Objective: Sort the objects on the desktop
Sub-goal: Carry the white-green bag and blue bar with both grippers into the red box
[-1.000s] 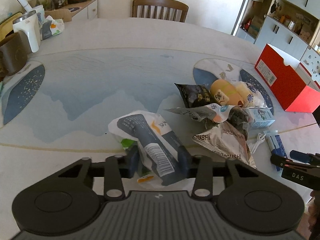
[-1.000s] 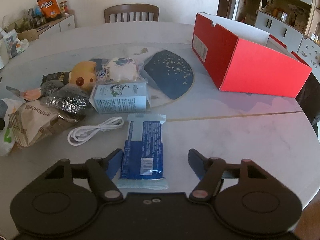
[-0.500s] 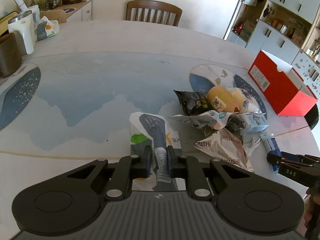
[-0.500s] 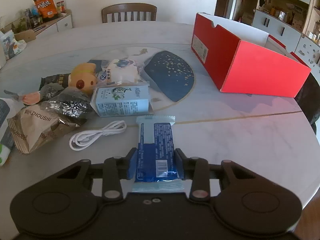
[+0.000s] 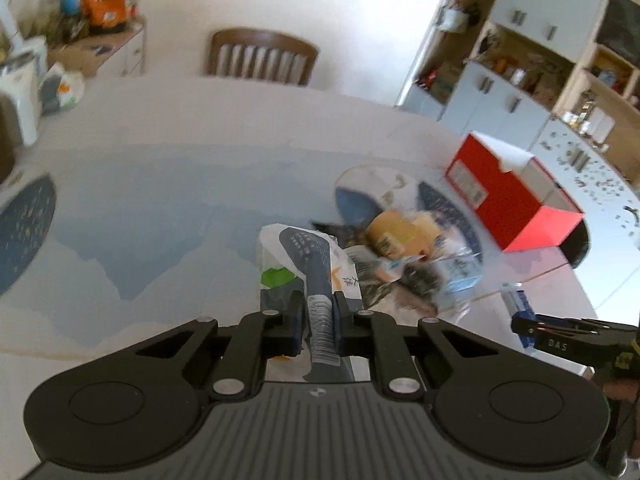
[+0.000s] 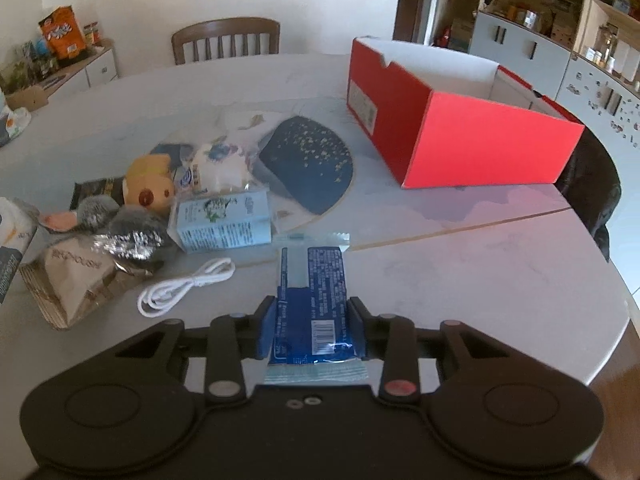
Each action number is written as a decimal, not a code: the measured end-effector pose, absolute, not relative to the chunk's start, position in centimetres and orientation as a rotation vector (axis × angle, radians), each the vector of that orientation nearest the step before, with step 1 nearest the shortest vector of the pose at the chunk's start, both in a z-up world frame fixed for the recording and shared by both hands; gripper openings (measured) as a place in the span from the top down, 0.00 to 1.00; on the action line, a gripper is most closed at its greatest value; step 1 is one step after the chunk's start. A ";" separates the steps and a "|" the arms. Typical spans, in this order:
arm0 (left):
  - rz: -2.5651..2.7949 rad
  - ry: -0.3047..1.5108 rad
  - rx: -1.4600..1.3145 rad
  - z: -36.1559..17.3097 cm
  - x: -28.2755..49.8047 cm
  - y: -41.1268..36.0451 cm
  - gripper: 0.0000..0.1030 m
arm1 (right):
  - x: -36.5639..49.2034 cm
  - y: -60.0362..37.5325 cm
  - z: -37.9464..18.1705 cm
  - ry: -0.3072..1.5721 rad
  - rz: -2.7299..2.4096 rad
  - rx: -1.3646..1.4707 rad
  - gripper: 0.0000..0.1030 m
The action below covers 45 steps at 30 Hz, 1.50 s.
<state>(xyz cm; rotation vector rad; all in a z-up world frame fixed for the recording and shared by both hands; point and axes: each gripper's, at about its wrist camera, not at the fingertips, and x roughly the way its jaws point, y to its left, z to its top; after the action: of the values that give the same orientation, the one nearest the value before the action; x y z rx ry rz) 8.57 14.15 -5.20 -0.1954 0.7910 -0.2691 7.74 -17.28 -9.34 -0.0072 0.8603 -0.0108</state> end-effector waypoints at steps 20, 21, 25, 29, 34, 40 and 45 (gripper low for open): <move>-0.420 0.702 -0.200 -1.2 9.6 12.3 0.87 | 7.5 -20.8 -1.6 0.783 0.009 0.037 0.65; -0.417 0.694 -0.200 -1.0 9.6 12.1 0.87 | 7.8 -21.1 -1.3 0.782 0.014 0.037 0.65; -0.396 0.684 -0.212 -0.5 10.2 11.0 0.87 | 9.0 -22.8 -0.4 0.774 0.038 0.035 0.65; -0.376 0.685 -0.213 0.0 10.9 9.0 0.87 | 10.8 -25.1 -0.1 0.771 0.069 0.034 0.65; -0.357 0.692 -0.223 0.4 12.1 5.3 0.87 | 13.3 -28.3 0.2 0.758 0.121 0.021 0.65; -0.318 0.670 -0.230 1.2 13.9 0.8 0.87 | 16.5 -32.2 0.7 0.738 0.179 0.000 0.65; -0.316 0.674 -0.233 2.0 15.8 -2.6 0.87 | 18.9 -35.0 1.3 0.728 0.225 -0.029 0.65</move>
<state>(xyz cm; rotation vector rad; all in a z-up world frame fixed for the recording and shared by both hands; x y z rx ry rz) 15.76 -2.58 1.99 -0.2332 0.6742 -0.3157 18.89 -34.97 1.28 -0.0294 0.7281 0.2245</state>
